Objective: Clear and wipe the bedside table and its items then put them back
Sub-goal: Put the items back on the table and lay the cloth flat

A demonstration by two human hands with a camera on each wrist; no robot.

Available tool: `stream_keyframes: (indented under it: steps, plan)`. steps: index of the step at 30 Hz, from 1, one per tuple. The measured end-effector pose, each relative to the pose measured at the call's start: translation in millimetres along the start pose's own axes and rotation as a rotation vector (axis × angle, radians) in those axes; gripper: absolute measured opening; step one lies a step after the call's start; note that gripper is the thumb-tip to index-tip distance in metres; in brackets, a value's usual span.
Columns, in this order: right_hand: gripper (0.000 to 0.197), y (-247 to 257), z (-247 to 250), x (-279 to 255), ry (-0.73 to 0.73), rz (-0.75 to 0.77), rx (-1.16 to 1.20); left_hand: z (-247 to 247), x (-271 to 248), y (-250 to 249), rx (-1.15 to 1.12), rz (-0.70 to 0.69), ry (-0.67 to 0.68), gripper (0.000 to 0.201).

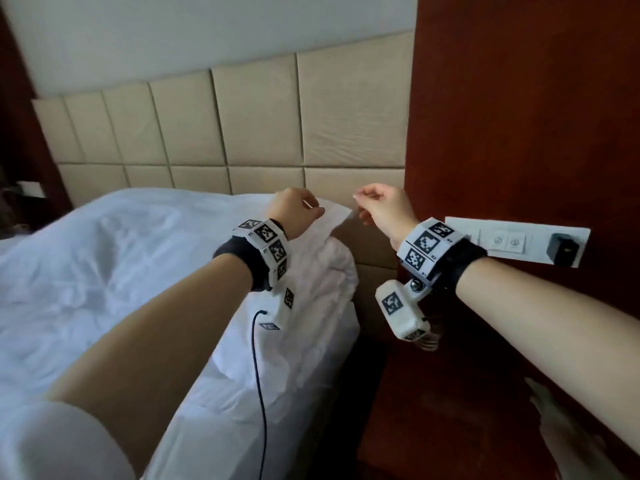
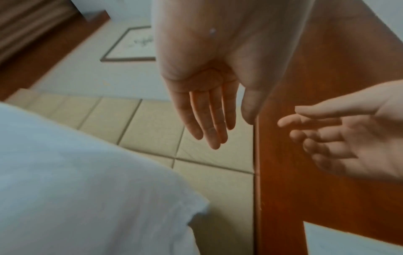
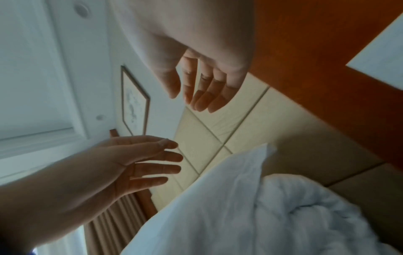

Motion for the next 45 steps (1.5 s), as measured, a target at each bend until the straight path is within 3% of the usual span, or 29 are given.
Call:
stream_keyframes:
  steps: [6,8,10,14,18,24,32,40,45]
  plan:
    - [0.002,34,-101,-23,0.191,-0.025,0.112,104,-33,73,0.094,0.125,-0.133,0.018]
    - [0.011,41,-137,-36,0.267,-0.035,0.130,129,-53,98,0.107,0.169,-0.164,0.017]
    - [0.018,43,-173,-52,0.357,-0.047,0.131,148,-74,125,0.109,0.213,-0.178,0.014]
    - [0.007,38,-238,-92,0.549,-0.092,0.095,175,-122,181,0.158,0.314,-0.179,0.009]
    - [0.012,32,-287,-128,0.675,-0.106,0.042,190,-171,236,0.191,0.437,-0.199,0.013]
    - [0.010,3,-336,-170,0.839,-0.119,-0.124,170,-229,292,0.219,0.546,-0.096,0.010]
    - [0.018,-42,-358,-198,0.966,-0.043,-0.429,116,-276,341,0.256,0.618,0.078,0.017]
    - [0.038,-87,-368,-239,1.278,0.230,-0.975,51,-302,354,0.344,0.583,0.411,0.034]
    - [0.024,-95,-371,-252,1.326,0.377,-1.067,14,-315,350,0.340,0.557,0.637,0.045]
Point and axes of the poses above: each hand's wrist, its own x-axis towards the middle knuckle, its own z-axis out of the back of the hand, y = z × x, the point moved 9 cm from there along x, towards the middle knuckle, and after that the axes turned 15 degrees about x, right-handed, at the moved point
